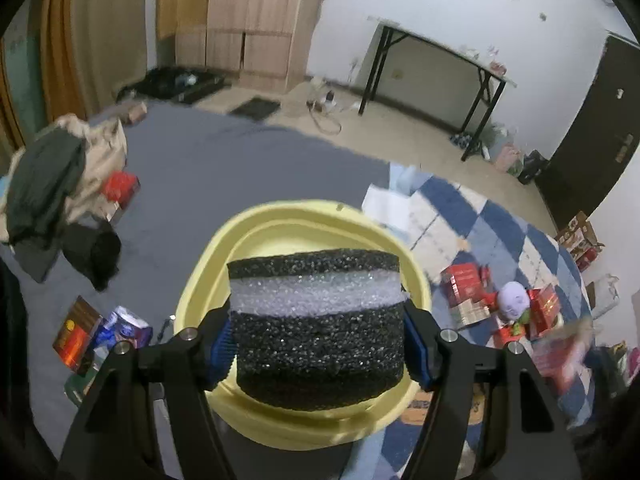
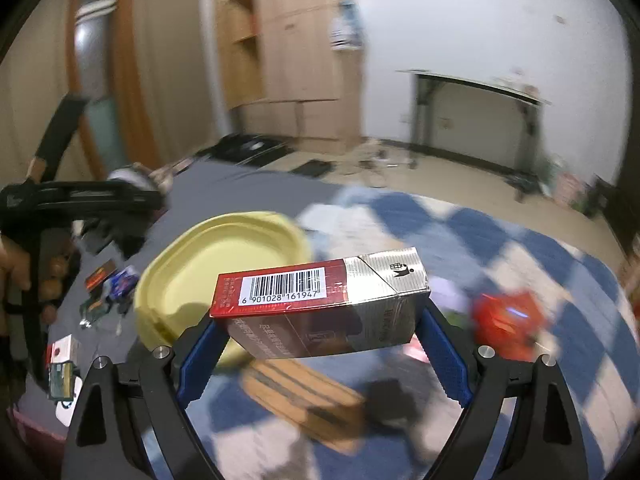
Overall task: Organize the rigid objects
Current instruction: 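Carry the foam cylinder into the yellow tray and open the left gripper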
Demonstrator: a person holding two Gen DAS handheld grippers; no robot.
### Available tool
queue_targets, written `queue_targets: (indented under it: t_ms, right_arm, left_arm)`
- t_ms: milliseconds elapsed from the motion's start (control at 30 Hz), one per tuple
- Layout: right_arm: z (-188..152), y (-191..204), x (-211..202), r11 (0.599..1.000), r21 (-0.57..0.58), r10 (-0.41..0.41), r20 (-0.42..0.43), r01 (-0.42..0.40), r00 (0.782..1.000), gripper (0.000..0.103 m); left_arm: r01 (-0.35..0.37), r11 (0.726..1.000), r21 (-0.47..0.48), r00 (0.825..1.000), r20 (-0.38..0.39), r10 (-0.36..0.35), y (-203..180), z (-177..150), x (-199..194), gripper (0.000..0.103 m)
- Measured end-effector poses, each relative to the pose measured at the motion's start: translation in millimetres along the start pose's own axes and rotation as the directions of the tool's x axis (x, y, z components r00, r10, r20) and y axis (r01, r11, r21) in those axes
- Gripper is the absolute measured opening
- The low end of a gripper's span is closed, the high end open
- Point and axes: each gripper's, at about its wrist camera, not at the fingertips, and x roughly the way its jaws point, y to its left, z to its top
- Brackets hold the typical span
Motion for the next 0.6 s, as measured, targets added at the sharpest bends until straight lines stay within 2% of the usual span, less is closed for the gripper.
queue_targets:
  t_ms: [133, 167, 233, 300, 367, 533, 600]
  right_arm:
    - [11, 56, 66, 0.991, -0.094, 0.092, -0.082, -0.1, 0.992, 0.091]
    - [12, 60, 77, 0.988, -0.109, 0.099, -0.102, -0.11, 0.99, 0.091]
    - [12, 78, 104, 0.977, -0.17, 0.107, -0.144, -0.131, 0.984, 0.091]
    - [14, 83, 133, 0.97, -0.205, 0.097, -0.179, -0.134, 0.979, 0.091]
    - [17, 88, 161, 0.959, -0.247, 0.083, -0.218, -0.138, 0.972, 0.091]
    - [14, 97, 190, 0.948, -0.28, 0.079, -0.259, -0.153, 0.963, 0.091]
    - [14, 97, 203, 0.948, -0.279, 0.073, -0.284, -0.156, 0.956, 0.091]
  left_arm:
    - [-0.055, 0.998, 0.019, 0.998, -0.035, 0.055, 24, -1, 28, 0.069]
    - [-0.047, 0.999, 0.003, 0.998, -0.031, 0.048, 33, -3, 35, 0.069]
    - [-0.025, 0.998, -0.065, 0.997, -0.075, 0.02, 49, -8, 51, 0.069]
    - [0.001, 0.997, -0.079, 0.995, -0.098, -0.009, 56, -11, 66, 0.069]
    - [-0.021, 0.999, -0.045, 0.989, -0.145, 0.014, 54, -12, 87, 0.069]
    - [-0.022, 1.0, -0.019, 0.974, -0.227, 0.017, 46, -25, 112, 0.069]
    - [-0.031, 0.999, -0.008, 0.973, -0.229, 0.029, 45, -28, 113, 0.069]
